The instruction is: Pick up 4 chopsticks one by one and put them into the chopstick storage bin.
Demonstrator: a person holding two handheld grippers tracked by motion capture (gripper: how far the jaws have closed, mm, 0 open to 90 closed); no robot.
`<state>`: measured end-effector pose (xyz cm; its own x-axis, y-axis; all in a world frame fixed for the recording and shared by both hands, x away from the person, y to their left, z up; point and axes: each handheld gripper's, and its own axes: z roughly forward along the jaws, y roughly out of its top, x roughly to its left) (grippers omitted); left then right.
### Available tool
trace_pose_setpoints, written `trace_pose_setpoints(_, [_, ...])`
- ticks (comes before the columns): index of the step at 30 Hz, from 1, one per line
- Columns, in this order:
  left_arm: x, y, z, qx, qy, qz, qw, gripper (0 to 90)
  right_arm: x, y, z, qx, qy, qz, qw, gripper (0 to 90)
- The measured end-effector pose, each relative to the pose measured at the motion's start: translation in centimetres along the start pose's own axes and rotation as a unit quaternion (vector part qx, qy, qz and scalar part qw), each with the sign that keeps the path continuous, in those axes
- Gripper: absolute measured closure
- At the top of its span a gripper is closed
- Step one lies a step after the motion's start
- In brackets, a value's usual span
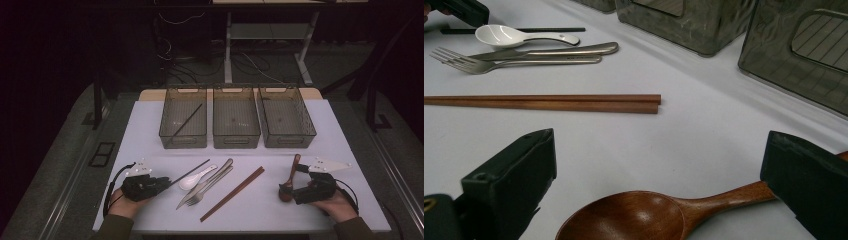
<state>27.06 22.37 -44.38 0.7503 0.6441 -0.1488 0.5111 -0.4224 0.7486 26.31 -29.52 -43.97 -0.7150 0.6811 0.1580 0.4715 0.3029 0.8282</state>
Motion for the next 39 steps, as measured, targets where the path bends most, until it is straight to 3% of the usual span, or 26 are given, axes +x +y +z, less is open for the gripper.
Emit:
trace_pose_setpoints(9, [-0.2,0.3,1.1,0.023,0.003,0.015,0.9996,80.0,0.1,0.0,0.0,0.002,-0.003,-0.003,1.0000,1.3])
trace_pose_setpoints(17, [0.0,0.1,1.2,0.017,0.000,0.014,0.9998,84.1,0.1,0.0,0.0,0.002,-0.002,-0.002,1.0000,1.3])
trace_pose_setpoints(22, [-0.1,0.3,1.1,0.025,0.004,0.033,0.9991,85.2,0.1,0.0,0.0,0.002,0.000,-0.003,1.0000,1.3])
trace_pose_setpoints(30, [0.3,0.4,1.0,0.029,0.003,0.024,0.9993,85.4,0.1,0.0,0.0,0.001,-0.001,-0.005,1.0000,1.3])
trace_pose_setpoints(39, [0.3,0.8,0.5,0.014,-0.001,0.013,0.9998,85.5,0.0,0.0,0.0,0.001,-0.001,-0.003,1.0000,1.3])
